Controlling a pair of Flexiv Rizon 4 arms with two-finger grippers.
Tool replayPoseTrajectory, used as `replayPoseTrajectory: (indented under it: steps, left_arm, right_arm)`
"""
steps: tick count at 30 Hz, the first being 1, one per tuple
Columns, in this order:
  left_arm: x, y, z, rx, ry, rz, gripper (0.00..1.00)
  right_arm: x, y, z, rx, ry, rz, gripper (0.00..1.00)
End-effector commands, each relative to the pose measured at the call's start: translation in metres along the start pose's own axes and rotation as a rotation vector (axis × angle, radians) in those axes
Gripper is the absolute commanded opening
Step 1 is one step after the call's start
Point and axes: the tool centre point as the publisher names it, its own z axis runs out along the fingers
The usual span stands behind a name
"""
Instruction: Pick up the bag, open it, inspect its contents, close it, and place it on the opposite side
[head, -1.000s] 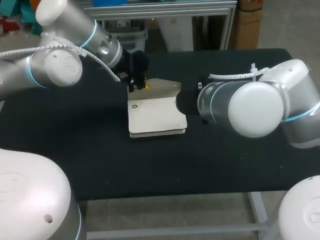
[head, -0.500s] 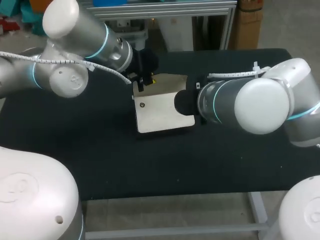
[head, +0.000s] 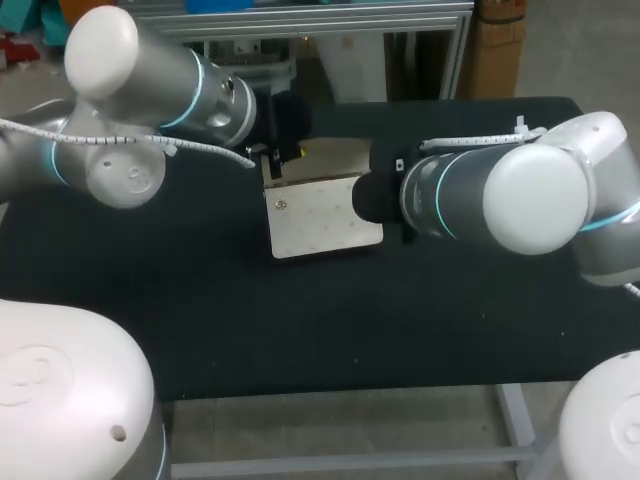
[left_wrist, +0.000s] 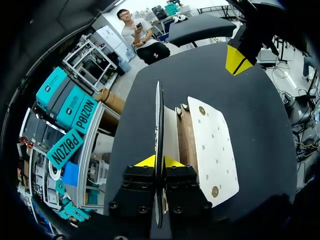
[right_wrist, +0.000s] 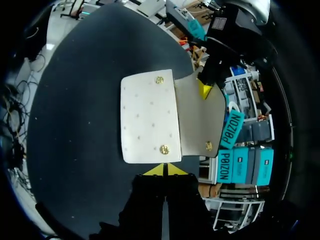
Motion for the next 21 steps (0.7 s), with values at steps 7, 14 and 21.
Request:
replayPoseTrajectory:
  steps: [7,14,21]
  left_arm:
    - [0.017,-0.004,-0.002,0.017,0.079,0.017,0.00]
    - [0.028,-0.012,-0.009,0.007,0.134,0.007,0.00]
    - [0.029,-0.018,-0.014,-0.004,0.151,-0.011,0.00]
  right_arm:
    - [0.008,0.000,0.005,-0.022,-0.048,0.004,0.00]
    - [-0.001,0.005,0.016,-0.034,-0.058,0.011,0.00]
    - [-0.007,0.012,0.030,-0.045,-0.073,0.006,0.00]
